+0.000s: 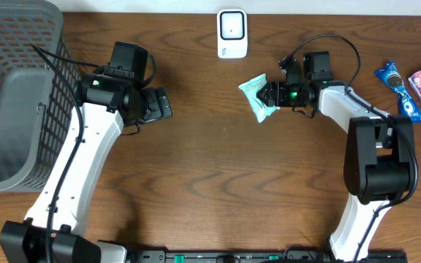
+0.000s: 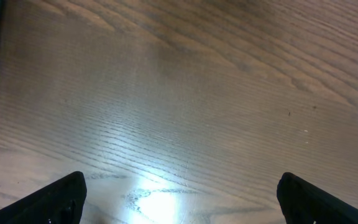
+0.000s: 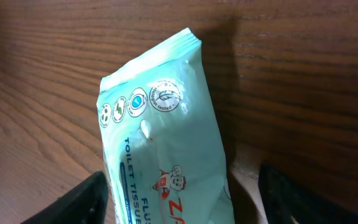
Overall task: Scan the item barcode
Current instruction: 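Lift the mint-green bag with the right gripper, then hold the mint-green bag in front of the scanner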
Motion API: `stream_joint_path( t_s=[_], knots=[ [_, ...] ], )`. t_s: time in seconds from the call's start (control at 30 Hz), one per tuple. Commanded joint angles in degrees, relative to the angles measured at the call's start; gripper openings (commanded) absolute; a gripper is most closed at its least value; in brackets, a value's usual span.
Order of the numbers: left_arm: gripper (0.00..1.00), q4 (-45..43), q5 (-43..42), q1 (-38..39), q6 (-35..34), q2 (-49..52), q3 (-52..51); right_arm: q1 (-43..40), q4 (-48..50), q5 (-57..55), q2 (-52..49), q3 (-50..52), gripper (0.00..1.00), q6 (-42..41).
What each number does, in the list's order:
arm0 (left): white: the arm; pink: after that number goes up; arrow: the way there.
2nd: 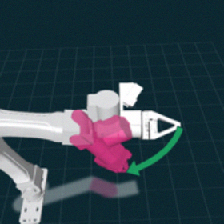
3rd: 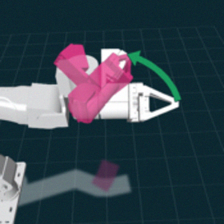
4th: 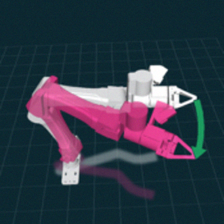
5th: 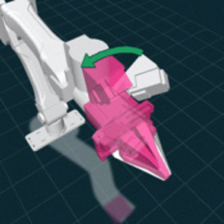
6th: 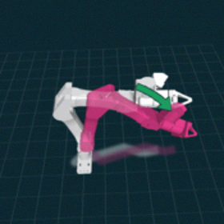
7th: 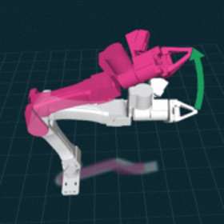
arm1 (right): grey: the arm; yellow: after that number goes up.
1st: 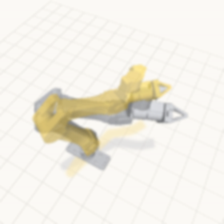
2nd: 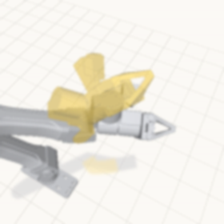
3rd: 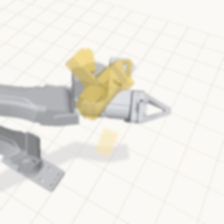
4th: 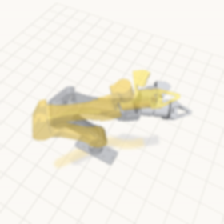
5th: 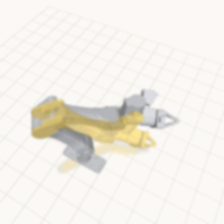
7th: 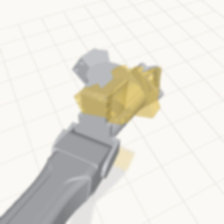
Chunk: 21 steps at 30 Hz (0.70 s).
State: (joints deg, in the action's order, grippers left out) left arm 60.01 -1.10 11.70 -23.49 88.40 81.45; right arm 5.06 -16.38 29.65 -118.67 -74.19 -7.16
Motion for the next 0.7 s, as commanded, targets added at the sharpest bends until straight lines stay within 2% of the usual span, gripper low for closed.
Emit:
stream_joint_path(
  t_s=[0.0,0.1,0.17,0.23,0.3,0.4,0.43,0.67],
  knots=[
    [0.98,0.20,0.72,-0.17,0.94,0.13,-0.13,0.59,0.11,-0.13,-1.84,0.07,0.73,0.39],
    [0.98,0.20,0.72,-0.17,0.94,0.13,-0.13,1.11,0.20,-0.13,-3.43,0.07,0.72,0.39],
    [0.98,0.17,0.72,-0.17,0.94,0.13,-0.13,1.60,0.22,0.31,-4.55,0.07,0.66,0.37],
    [0.98,0.17,0.72,-0.17,0.94,0.13,-0.13,2.05,0.15,0.52,-5.40,0.07,0.50,0.33],
    [0.98,0.17,0.72,-0.17,0.94,0.13,-0.13,2.45,0.13,0.50,-5.84,0.07,0.28,-0.85],
    [0.98,0.20,0.72,-0.17,0.94,0.13,-0.13,2.54,0.20,1.20,-5.57,0.00,0.04,-3.06],
    [0.98,0.20,0.72,-0.17,0.96,0.13,-0.13,2.51,0.17,1.68,-5.42,-0.07,0.01,-3.43],
    [0.98,0.20,0.72,-0.17,0.94,0.13,-0.13,2.38,0.15,9.70,-2.73,-1.90,0.01,-6.75]
  ],
)
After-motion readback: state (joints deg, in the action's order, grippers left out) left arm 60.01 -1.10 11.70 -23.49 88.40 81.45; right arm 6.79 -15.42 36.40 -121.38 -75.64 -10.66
